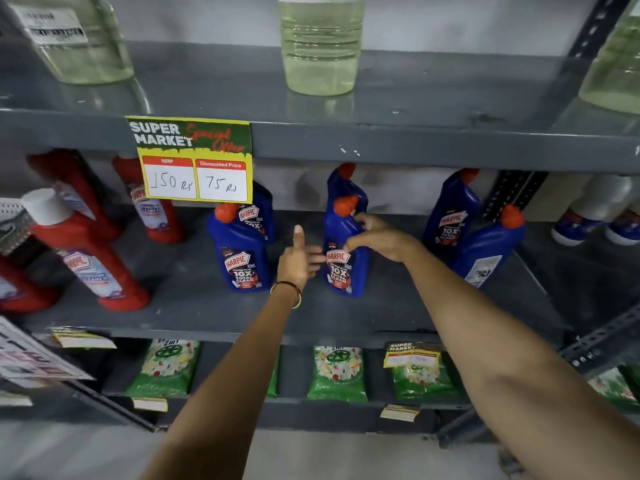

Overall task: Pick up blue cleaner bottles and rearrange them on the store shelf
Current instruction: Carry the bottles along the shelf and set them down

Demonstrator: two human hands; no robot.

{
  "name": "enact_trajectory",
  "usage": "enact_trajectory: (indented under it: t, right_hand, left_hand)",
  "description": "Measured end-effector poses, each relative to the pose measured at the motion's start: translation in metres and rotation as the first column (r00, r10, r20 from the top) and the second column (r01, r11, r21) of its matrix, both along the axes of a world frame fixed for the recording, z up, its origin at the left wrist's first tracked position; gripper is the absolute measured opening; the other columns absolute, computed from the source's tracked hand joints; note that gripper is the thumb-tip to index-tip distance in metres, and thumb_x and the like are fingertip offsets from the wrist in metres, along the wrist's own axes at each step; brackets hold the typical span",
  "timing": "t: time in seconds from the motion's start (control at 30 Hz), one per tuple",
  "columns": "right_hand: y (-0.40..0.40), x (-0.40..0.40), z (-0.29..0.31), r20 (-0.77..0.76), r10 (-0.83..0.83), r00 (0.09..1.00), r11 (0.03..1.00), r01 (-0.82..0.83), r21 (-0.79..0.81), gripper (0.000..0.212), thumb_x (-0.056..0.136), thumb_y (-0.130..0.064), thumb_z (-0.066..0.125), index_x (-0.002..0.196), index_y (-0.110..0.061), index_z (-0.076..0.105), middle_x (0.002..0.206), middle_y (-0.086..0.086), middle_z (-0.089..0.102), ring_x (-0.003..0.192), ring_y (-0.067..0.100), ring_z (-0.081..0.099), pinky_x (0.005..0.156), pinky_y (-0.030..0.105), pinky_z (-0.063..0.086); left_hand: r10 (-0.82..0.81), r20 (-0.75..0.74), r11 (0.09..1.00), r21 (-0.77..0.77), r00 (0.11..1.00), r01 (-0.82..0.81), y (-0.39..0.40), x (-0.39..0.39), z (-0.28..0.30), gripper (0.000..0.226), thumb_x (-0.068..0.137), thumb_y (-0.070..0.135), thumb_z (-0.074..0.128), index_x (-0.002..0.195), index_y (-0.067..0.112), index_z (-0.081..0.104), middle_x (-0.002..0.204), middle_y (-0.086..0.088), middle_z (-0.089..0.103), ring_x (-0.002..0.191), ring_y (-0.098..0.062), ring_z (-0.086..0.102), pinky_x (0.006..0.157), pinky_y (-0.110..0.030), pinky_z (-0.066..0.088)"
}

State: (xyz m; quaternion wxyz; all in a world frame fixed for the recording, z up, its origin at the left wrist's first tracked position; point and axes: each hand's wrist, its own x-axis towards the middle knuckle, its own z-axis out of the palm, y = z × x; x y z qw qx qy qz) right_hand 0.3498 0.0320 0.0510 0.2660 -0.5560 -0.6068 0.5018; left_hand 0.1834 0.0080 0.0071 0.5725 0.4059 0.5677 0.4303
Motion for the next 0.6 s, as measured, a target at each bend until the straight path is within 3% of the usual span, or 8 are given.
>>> enact_trajectory:
  t: [0.07, 0.17, 0.37, 0.6]
  right_hand:
    - [0.0, 0.005, -0.005, -0.03, -0.008, 1.0, 1.0, 0.007, -0.009, 0.039, 0.067, 0.005, 0.069, 0.092, -0.023, 0.057, 0.106, 0.01, 0.064, 0.102, 0.028, 0.061, 0.093, 0.042, 0.051]
    - [0.001, 0.013, -0.005, -0.039, -0.015, 0.999, 1.0, 0.015, -0.01, 0.041, 0.068, 0.006, 0.068, 0.099, -0.019, 0.059, 0.106, 0.009, 0.065, 0.102, 0.028, 0.061, 0.094, 0.043, 0.051]
    - [-0.003, 0.018, -0.005, -0.024, -0.018, 1.0, 1.0, 0.018, -0.001, 0.061, 0.07, 0.005, 0.07, 0.127, -0.013, 0.055, 0.12, 0.011, 0.063, 0.105, 0.023, 0.061, 0.091, 0.036, 0.051]
    - [-0.014, 0.017, -0.008, -0.036, -0.057, 0.998, 0.998, 0.058, 0.017, 0.066, 0.069, 0.001, 0.073, 0.129, -0.016, 0.053, 0.122, 0.006, 0.063, 0.104, 0.02, 0.062, 0.087, 0.032, 0.052]
  left_hand:
    - [0.029, -0.009, 0.999, -0.016, 1.0, -0.029, 0.0, 0.002, -0.001, 0.075, 0.088, 0.062, 0.016, 0.112, 0.005, 0.059, 0.115, -0.016, 0.063, 0.099, -0.028, 0.058, 0.083, -0.036, 0.046]
    - [-0.062, 0.066, 0.996, -0.057, 0.996, 0.066, -0.002, 0.01, 0.002, 0.074, 0.088, 0.061, 0.014, 0.13, 0.008, 0.043, 0.139, -0.012, 0.045, 0.123, -0.028, 0.045, 0.101, -0.038, 0.035]
    - [0.015, 0.097, 0.999, -0.043, 0.995, -0.011, -0.003, 0.017, -0.01, 0.073, 0.087, 0.062, 0.015, 0.129, 0.01, 0.046, 0.138, -0.013, 0.047, 0.12, -0.029, 0.048, 0.1, -0.036, 0.037]
    - [-0.006, 0.065, 1.0, -0.004, 0.998, 0.006, -0.007, 0.016, -0.01, 0.069, 0.089, 0.058, 0.02, 0.128, 0.007, 0.047, 0.136, -0.015, 0.049, 0.12, -0.029, 0.049, 0.101, -0.038, 0.038]
